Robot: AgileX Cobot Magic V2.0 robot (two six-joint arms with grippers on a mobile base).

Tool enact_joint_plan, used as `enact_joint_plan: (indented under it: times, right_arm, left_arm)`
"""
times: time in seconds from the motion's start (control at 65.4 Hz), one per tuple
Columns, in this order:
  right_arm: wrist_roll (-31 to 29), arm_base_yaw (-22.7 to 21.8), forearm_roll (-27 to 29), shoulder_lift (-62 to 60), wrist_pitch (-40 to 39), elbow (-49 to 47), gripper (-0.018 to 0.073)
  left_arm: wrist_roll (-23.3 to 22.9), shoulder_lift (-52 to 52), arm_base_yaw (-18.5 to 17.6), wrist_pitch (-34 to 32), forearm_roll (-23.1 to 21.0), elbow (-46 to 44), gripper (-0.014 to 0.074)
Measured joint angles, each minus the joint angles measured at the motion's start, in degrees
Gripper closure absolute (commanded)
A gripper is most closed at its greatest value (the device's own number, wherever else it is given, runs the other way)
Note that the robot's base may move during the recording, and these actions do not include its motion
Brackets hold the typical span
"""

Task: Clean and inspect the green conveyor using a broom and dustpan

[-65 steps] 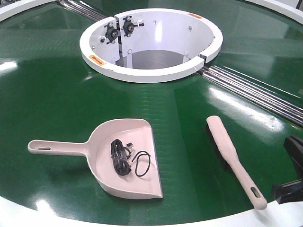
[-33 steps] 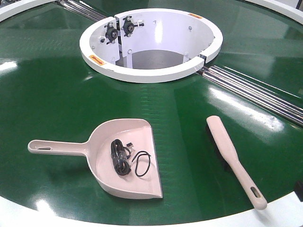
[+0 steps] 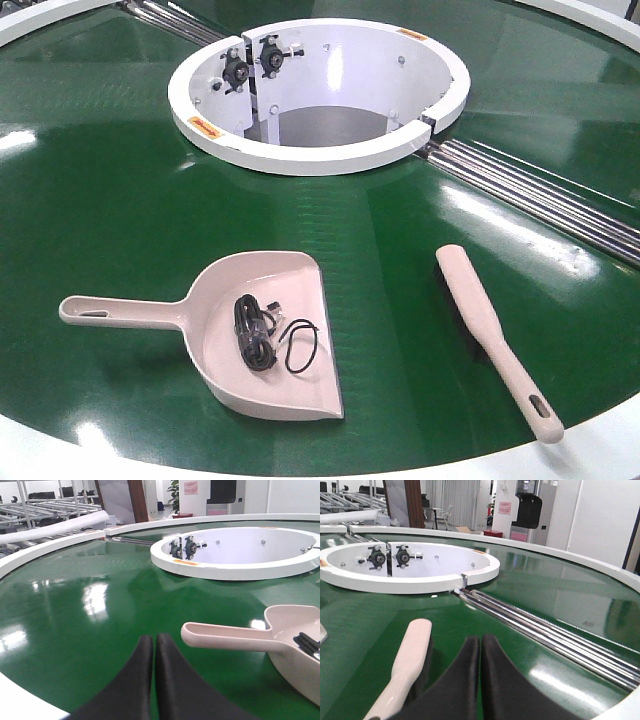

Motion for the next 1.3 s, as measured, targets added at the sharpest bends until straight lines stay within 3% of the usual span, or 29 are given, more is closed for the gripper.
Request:
enact_joint_plan:
  times: [1.299]
  right_arm:
    - [0.00, 0.00, 0.00, -0.12, 1.23, 0.00, 0.0563]
  left_arm:
    - [0.00, 0.00, 0.00, 0.00, 0.00, 0.00, 0.0603]
